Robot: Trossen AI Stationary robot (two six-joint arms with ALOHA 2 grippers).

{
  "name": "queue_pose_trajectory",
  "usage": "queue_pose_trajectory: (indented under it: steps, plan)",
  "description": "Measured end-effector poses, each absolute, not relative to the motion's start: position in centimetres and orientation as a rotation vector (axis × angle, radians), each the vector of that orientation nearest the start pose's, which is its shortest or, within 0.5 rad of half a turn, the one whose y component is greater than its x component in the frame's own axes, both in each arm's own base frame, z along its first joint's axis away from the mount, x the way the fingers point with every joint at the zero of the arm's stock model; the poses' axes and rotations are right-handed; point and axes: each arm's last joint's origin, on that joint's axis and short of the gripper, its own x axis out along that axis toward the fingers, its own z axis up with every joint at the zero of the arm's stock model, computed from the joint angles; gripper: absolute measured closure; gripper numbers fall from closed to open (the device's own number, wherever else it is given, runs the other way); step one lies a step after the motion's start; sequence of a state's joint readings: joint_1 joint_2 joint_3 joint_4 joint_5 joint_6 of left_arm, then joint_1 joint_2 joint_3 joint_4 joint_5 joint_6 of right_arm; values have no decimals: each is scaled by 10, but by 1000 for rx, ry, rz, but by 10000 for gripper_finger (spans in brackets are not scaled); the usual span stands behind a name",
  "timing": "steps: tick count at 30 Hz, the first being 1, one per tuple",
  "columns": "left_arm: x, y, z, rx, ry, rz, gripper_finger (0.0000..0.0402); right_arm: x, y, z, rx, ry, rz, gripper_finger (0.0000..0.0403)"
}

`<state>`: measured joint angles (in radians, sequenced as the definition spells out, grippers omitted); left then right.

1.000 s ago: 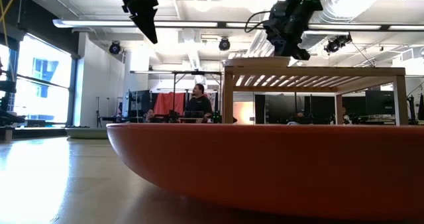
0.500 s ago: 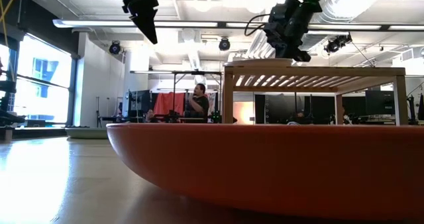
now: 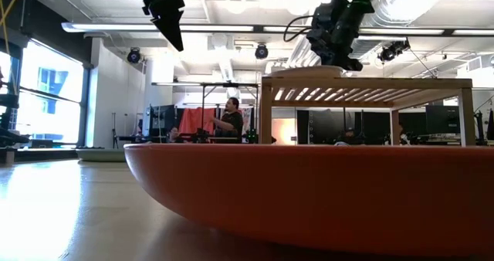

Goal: Place and stack plates onto a shelf
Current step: Put the white plate on the shelf, then stack the light orange plate on top of the white plate

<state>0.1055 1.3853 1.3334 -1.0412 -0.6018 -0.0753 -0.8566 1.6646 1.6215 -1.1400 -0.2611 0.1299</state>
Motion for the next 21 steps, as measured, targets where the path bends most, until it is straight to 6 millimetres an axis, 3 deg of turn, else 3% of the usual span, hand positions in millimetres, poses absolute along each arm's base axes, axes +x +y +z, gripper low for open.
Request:
queue_pose_trajectory:
  steps: [6,11,15,21]
  plan:
    - [258,44,329,209,1054,674,293,220,-244,327,731,993,-628,332]
    - [258,44,329,204,1055,667,293,220,-242,331,751,961,-580,317]
    - [258,43,328,177,1061,638,293,221,-238,350,778,918,-516,316]
    - [255,42,326,123,1080,660,293,222,-220,393,748,890,-481,316]
